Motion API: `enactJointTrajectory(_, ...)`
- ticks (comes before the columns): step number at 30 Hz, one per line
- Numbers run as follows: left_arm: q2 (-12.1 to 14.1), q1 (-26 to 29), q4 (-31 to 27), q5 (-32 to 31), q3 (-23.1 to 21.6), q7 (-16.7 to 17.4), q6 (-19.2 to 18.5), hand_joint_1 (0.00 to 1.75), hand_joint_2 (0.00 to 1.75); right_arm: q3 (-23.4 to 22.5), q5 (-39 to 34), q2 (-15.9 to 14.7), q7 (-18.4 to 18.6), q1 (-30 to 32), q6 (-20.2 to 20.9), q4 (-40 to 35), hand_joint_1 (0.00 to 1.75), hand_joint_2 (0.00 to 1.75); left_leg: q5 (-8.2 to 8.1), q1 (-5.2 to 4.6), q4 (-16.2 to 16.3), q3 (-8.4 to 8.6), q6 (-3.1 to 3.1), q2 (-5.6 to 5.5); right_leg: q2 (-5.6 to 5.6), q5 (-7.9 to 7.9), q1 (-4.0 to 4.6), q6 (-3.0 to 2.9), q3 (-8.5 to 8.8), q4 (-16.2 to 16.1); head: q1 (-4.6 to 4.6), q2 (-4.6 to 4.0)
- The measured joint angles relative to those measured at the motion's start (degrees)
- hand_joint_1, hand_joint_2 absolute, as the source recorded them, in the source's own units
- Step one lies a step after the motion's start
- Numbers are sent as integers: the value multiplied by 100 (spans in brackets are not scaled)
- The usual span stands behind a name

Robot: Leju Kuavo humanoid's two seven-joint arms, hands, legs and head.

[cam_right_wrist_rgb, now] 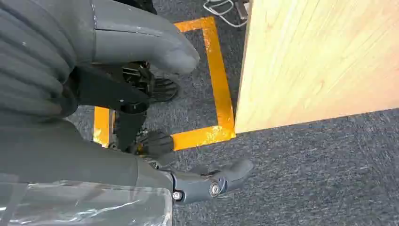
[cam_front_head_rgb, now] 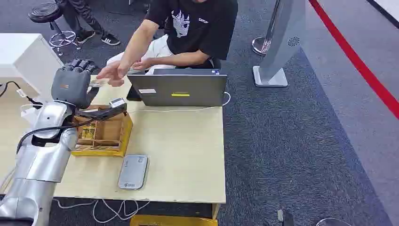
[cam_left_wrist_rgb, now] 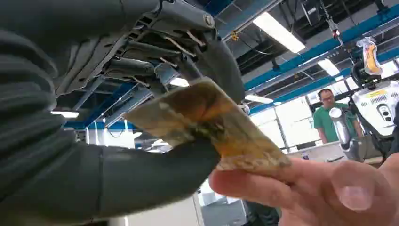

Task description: Pass the card to the sensor for recognition and then transmit it.

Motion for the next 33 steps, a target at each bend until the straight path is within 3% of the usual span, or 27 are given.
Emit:
enactJointTrajectory(11,-24,406,-357,355,20,-274,140,175,175,0,-92,-68,-28,49,-50,29,0,175,0,0,0,-1,0,-1,0,0,0,0,1,0,0,0)
enactJointTrajectory(15,-252,1026,-954,654,22,-636,197,175,175,0,-182,-74,-81,83,-61,35,0,175,-1,-3,0,-1,0,-1,0,-1,-3,0,1,-3,-2,0)
enactJointTrajectory(18,-483,1554,-1427,697,5,-721,221,175,175,0,-221,-76,-111,117,-59,39,0,175,-2,-3,0,-5,1,0,0,-2,-3,0,-4,-5,5,0)
enactJointTrajectory(25,-630,1929,-1867,761,2,-791,203,175,175,0,-230,-85,-118,143,-96,44,0,175,0,0,-1,-2,-1,-1,-3,-1,0,0,-1,-3,2,-2)
enactJointTrajectory(29,-667,2428,-2090,573,-282,-885,216,175,175,-13,-341,-94,-188,189,-70,46,0,175,-1,-3,0,-2,0,-2,-2,-1,-2,0,1,-3,2,0)
enactJointTrajectory(33,-605,2991,-2111,501,-782,-671,254,175,175,-42,-383,-116,-229,238,-65,46,0,175,-3,-3,-1,-10,1,-2,-3,-2,-2,0,-5,-7,2,0)
